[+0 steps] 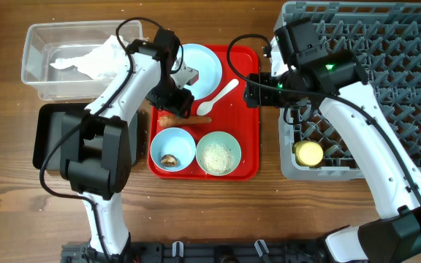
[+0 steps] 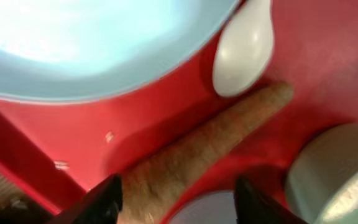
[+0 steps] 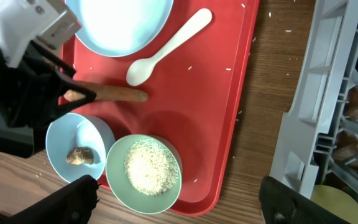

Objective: Sort waste into correct bins and load items into the dishwasher rack
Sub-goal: 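Grasp the carrot on the red tray with the left gripper, then move the carrot onto the black tray and release it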

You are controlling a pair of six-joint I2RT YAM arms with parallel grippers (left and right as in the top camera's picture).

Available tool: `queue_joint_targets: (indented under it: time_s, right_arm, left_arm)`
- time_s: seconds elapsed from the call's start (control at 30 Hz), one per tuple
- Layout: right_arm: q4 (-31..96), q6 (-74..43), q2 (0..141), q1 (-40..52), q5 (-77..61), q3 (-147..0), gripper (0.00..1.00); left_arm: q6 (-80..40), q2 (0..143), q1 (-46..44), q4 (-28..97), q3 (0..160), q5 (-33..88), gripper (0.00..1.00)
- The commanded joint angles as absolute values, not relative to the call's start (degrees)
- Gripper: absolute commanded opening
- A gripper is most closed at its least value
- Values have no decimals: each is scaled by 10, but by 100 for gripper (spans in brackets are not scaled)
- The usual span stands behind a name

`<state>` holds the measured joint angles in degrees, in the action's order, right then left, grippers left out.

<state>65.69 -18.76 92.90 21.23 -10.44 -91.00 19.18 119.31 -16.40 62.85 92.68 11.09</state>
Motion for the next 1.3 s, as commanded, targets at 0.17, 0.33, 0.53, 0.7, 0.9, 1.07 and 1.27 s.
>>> queue_joint_targets:
  time_s: [0.17,0.33,0.53,0.7,0.9,1.07,1.27]
  right_arm:
    - [655,-180,936,214,-100,-918,87]
    - [654,-180,936,214,-99,-918,87]
    - [655,-180,936,214,-99,-918,87]
    - [653,-180,936,214,-100,-918,87]
    - [652,-180,936,214,-99,-918,87]
    - [650,-169,936,214,-100,-918,88]
    - [636,-164,936,214,-95,-918,91]
  left_arm:
    - [222,1198,-201,542,845,90,59]
    - [221,1217,-208,533,839,78,51]
    - [221,1218,-208,514,832,78,5]
    - [220,1211,-208,547,860,78,4]
    - [149,1162,-204,595,961,78,4]
    - [7,1102,-166,617,1022,74,4]
    - [-170,1037,-14,797,1021,57,4]
